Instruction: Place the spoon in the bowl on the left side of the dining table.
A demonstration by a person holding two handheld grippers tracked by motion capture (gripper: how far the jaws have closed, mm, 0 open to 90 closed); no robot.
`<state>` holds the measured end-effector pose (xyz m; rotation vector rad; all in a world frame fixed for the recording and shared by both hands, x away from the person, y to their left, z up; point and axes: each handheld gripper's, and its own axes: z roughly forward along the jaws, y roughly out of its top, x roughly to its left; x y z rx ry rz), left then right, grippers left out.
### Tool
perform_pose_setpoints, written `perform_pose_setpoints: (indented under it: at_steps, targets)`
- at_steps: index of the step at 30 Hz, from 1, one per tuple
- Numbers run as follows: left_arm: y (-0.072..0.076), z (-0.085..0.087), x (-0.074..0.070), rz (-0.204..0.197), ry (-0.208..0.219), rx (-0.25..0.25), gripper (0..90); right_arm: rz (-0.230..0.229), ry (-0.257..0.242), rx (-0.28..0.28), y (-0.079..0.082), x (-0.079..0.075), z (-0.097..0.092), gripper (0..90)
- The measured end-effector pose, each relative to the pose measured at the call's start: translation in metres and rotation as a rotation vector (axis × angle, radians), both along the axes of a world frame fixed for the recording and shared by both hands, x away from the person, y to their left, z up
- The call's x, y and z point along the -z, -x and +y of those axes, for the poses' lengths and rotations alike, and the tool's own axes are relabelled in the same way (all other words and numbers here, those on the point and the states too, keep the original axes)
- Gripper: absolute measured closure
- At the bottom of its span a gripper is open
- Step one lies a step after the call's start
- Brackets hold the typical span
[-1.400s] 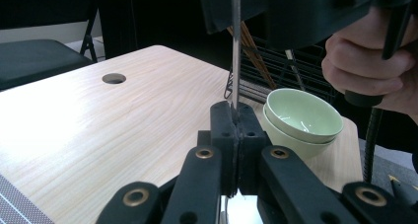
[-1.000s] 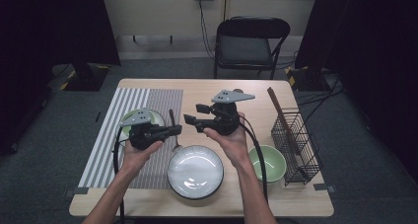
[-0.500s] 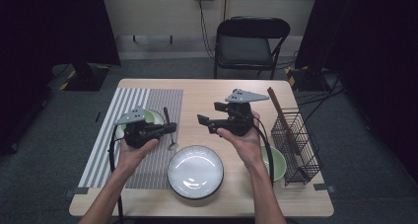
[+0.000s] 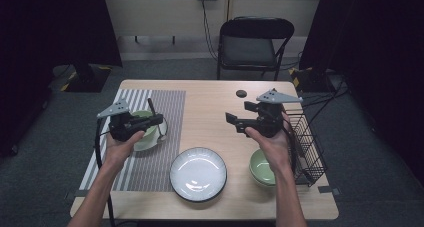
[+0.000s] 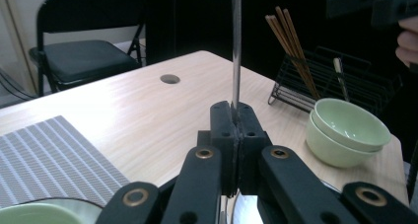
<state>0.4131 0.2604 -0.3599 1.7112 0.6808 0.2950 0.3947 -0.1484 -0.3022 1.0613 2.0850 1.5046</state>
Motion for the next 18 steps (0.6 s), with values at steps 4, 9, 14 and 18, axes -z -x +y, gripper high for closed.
perform_pose_setpoints:
  at_steps: [4, 9, 14, 18]
  targets:
    - [0.000, 0.010, -0.007, -0.022, -0.009, -0.020, 89.3, 0.003, 0.014, 0.030, 0.005, 0.006, -0.013, 19.9]
    - [-0.005, 0.023, -0.013, -0.026, -0.016, -0.055, 89.4, 0.017, 0.024, 0.071, 0.011, 0.014, -0.032, 19.4]
    - [-0.011, 0.030, -0.012, -0.030, -0.023, -0.082, 89.4, 0.020, 0.015, 0.110, 0.016, 0.016, -0.053, 20.4]
    - [-0.017, 0.036, -0.009, -0.026, -0.037, -0.098, 89.4, 0.019, 0.043, 0.138, 0.021, 0.016, -0.064, 20.2]
